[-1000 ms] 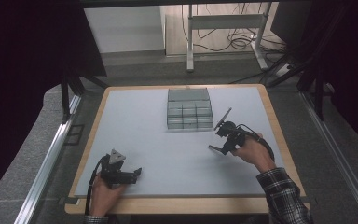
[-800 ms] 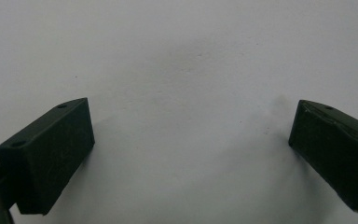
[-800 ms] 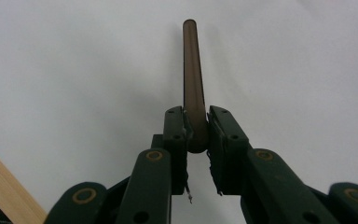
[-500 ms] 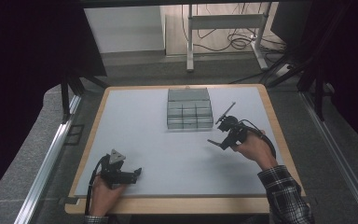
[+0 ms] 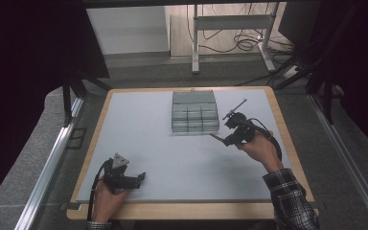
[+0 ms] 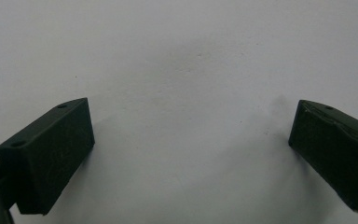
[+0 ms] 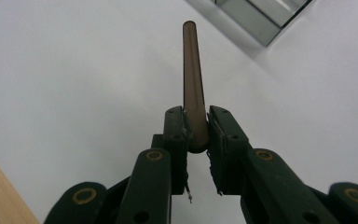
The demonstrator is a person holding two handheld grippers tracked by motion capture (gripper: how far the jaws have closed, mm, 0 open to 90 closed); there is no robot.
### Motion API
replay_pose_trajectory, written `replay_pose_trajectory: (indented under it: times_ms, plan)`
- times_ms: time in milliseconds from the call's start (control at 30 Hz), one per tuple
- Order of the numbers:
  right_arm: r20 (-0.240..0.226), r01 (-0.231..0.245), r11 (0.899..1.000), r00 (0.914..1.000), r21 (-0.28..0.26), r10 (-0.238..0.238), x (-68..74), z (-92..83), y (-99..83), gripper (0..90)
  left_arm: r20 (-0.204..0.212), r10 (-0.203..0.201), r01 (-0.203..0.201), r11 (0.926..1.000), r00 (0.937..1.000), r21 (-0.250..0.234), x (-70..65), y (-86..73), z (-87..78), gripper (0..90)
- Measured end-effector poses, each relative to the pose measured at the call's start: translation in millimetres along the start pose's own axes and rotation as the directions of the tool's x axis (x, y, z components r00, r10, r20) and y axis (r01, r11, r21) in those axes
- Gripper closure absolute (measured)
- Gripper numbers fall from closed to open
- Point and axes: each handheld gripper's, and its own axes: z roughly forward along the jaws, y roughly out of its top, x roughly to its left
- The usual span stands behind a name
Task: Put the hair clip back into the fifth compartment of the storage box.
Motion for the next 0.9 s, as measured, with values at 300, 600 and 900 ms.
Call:
replay_pose_trajectory:
  times_ms: [300,600,900]
  plan:
    - [0.016,-0.01,0.997,0.9998,-0.074,0.012,-1.9,1.9,5.7,76.4,0.0,0.001,-0.001,1.0,1.0,0.0,0.1,0.0,0.0,0.3]
    - [0.027,-0.019,0.991,0.9994,-0.134,0.023,-4.5,4.0,15.9,76.3,0.001,0.001,-0.001,1.0,1.0,0.0,0.1,0.0,0.0,0.3]
    - [0.033,-0.02,0.984,0.9991,-0.179,0.026,-5.0,9.4,27.7,76.4,0.001,0.0,0.0,1.0,1.0,0.0,0.1,0.0,0.0,0.3]
